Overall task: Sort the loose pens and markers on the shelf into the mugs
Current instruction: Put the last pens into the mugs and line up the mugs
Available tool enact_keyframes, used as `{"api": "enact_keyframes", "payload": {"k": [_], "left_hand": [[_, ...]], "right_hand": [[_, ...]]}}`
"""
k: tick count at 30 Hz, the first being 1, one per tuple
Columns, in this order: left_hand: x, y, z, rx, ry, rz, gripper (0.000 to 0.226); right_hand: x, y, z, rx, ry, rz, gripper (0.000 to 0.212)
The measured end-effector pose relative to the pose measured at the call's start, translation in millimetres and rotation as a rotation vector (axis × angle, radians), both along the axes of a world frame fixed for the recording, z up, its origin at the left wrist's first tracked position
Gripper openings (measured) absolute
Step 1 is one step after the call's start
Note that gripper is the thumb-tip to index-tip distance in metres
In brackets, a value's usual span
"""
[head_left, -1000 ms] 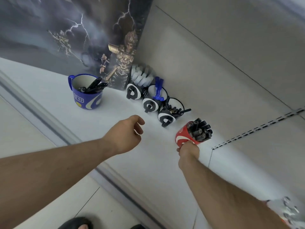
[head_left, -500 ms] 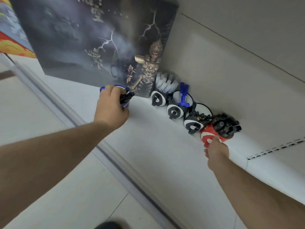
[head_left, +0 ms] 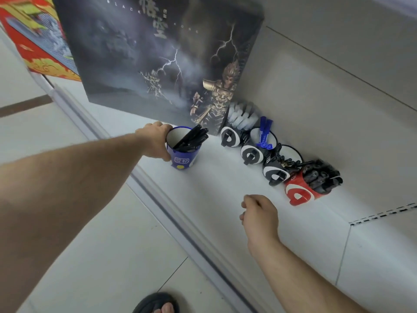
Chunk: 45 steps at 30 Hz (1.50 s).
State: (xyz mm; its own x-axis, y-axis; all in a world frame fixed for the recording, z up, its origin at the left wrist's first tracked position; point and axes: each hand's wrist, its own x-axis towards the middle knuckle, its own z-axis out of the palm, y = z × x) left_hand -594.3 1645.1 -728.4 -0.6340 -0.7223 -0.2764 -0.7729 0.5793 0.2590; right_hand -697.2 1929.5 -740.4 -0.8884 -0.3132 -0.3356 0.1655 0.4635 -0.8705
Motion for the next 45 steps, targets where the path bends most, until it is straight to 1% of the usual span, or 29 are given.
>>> {"api": "enact_keyframes", "payload": {"k": [2,5,7,8,12,15,18,21,23,25,27,28,30,35,37,39,42,43,45], "left_hand": [[3,5,-9,0.045,0.06,0.079,0.075],[8,17,-19,0.103,0.207,0.187,0.04],[12,26,-19,0.136,0.246,0.194,0.019],[14,32,-18,0.159,0.25,0.183,0.014],[18,67,-13,0.325,0.329,0.198,0.013],[15,108,-10,0.424,0.361,0.199,0.018],[4,152,-9,0.497,0.335,0.125,0.021],[-13,200,6,0.561,0.34,0.047,0.021],[-21,227,18,0.627,0.362,0.007,0.02],[-27,247,30,0.67,0.35,-0.045,0.021],[-29,260,39,0.628,0.317,-0.131,0.022],[-30,267,42,0.585,0.303,-0.175,0.024],[-32,277,46,0.524,0.275,-0.243,0.024],[-37,308,40,0.479,0.219,-0.395,0.025],[-43,314,35,0.486,0.223,-0.407,0.019],[-51,319,27,0.532,0.241,-0.407,0.008],[-65,324,12,0.656,0.286,-0.421,0.015],[-70,325,9,0.678,0.291,-0.436,0.018],[-78,322,9,0.672,0.276,-0.463,0.029]], "right_hand": [[8,3,4,0.035,-0.029,0.024,0.013],[18,10,11,0.039,-0.109,0.035,0.012],[23,15,12,0.046,-0.143,0.055,0.011],[25,18,13,0.051,-0.156,0.068,0.011],[31,27,14,0.086,-0.174,0.127,0.012],[36,30,19,0.126,-0.178,0.209,0.013],[41,34,29,0.173,-0.159,0.278,0.014],[40,49,44,0.235,-0.159,0.283,0.025],[37,63,54,0.216,-0.221,0.218,0.029],[34,80,60,0.137,-0.324,0.116,0.031],[32,96,62,0.102,-0.382,0.04,0.035],[32,104,61,0.099,-0.38,0.011,0.035],[30,112,58,0.073,-0.384,-0.06,0.032],[27,128,48,-0.025,-0.518,-0.213,0.024],[20,131,38,-0.05,-0.523,-0.276,0.02],[10,132,31,-0.077,-0.503,-0.346,0.013],[-6,137,18,-0.024,-0.408,-0.435,0.007],[-11,140,15,-0.004,-0.376,-0.465,0.008],[-25,144,12,0.005,-0.338,-0.513,0.018]]}}
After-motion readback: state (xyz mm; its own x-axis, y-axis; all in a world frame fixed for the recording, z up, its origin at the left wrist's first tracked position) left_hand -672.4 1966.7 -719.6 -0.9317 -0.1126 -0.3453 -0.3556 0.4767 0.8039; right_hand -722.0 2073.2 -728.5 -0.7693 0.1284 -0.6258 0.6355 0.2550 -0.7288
